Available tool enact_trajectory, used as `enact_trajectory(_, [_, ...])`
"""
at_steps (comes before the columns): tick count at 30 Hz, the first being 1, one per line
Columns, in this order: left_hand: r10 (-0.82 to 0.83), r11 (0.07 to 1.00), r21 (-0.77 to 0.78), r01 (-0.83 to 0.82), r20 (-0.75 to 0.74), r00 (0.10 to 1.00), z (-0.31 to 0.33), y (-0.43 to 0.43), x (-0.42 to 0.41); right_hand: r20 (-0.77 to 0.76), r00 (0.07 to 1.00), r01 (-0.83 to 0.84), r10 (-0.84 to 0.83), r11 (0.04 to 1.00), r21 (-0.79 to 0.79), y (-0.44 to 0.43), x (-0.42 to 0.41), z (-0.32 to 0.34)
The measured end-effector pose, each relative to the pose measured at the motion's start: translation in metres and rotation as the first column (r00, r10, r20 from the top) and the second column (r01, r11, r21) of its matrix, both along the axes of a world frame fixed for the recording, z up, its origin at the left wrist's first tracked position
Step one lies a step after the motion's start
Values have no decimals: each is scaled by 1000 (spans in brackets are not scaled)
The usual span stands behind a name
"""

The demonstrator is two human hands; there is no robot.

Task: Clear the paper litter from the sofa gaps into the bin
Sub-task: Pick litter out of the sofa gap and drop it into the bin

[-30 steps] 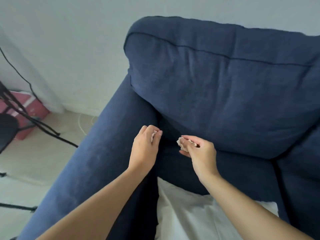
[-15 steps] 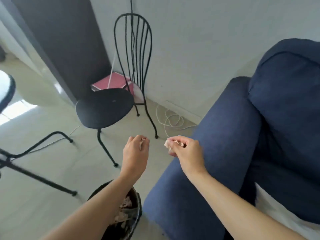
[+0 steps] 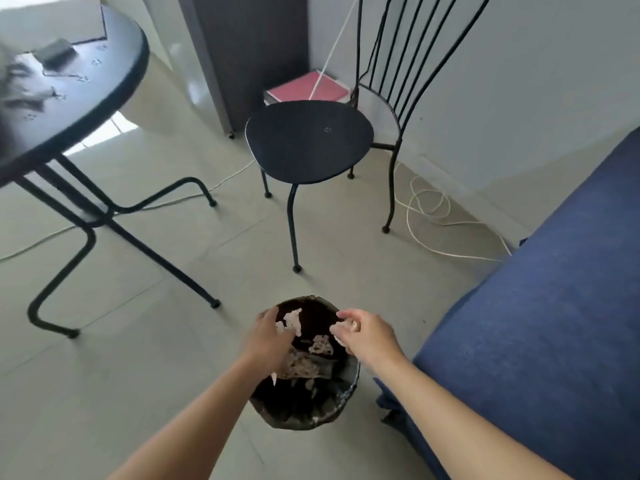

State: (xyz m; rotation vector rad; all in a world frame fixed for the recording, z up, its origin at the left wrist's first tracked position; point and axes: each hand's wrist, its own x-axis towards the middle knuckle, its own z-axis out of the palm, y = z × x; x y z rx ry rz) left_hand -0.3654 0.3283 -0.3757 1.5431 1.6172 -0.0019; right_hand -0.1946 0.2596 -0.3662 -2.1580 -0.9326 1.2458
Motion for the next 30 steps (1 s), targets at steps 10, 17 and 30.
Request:
enact_trajectory(10, [15, 997, -79, -11, 58, 998, 3, 3, -35, -310, 951, -48, -11, 982, -184, 0, -25, -32])
enact_trajectory(17, [14, 999, -42, -8, 124, 992, 46, 2, -6, -289, 957, -33, 11, 997, -70, 15, -12, 13])
enact_trajectory(30, [-207, 977, 50, 209, 470, 858, 174, -73, 202, -143, 960, 267, -239, 937, 224, -90, 153, 184])
